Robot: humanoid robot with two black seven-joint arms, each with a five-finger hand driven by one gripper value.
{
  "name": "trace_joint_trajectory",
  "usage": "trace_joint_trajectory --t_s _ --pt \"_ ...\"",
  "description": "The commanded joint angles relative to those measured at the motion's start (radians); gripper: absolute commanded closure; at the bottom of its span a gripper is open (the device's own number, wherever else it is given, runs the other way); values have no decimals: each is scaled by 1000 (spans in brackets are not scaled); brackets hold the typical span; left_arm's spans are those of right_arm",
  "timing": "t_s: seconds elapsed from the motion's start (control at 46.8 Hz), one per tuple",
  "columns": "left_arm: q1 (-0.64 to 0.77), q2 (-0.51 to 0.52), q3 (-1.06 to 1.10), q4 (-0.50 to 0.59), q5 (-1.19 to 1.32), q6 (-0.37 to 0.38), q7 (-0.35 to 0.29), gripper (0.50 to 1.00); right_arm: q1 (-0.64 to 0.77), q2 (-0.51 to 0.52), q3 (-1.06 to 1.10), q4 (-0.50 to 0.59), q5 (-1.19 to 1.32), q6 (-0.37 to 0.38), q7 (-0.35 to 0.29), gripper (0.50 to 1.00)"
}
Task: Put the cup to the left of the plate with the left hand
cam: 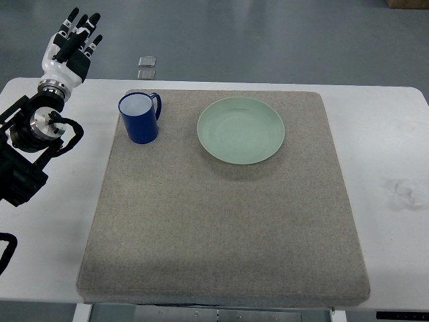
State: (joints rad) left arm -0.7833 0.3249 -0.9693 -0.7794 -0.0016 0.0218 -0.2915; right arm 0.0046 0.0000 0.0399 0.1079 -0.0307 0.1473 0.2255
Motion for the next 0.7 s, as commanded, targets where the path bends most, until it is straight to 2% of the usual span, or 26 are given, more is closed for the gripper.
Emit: trace_joint_trajectory --t_s 0.0,0.107,0.299,0.683 --pt "-2 -1 -3 15 -40 -45 0 542 0 0 0 -1 0 0 0 568" --pt "-8 -1 -5 40 -98 -105 0 542 0 0 0 -1 0 0 0 568" --pt "-39 -29 -2 109 -126 -53 23 557 0 0 0 -1 0 0 0 568" --pt "-42 -29 6 112 -115 -75 21 536 0 0 0 1 0 0 0 568"
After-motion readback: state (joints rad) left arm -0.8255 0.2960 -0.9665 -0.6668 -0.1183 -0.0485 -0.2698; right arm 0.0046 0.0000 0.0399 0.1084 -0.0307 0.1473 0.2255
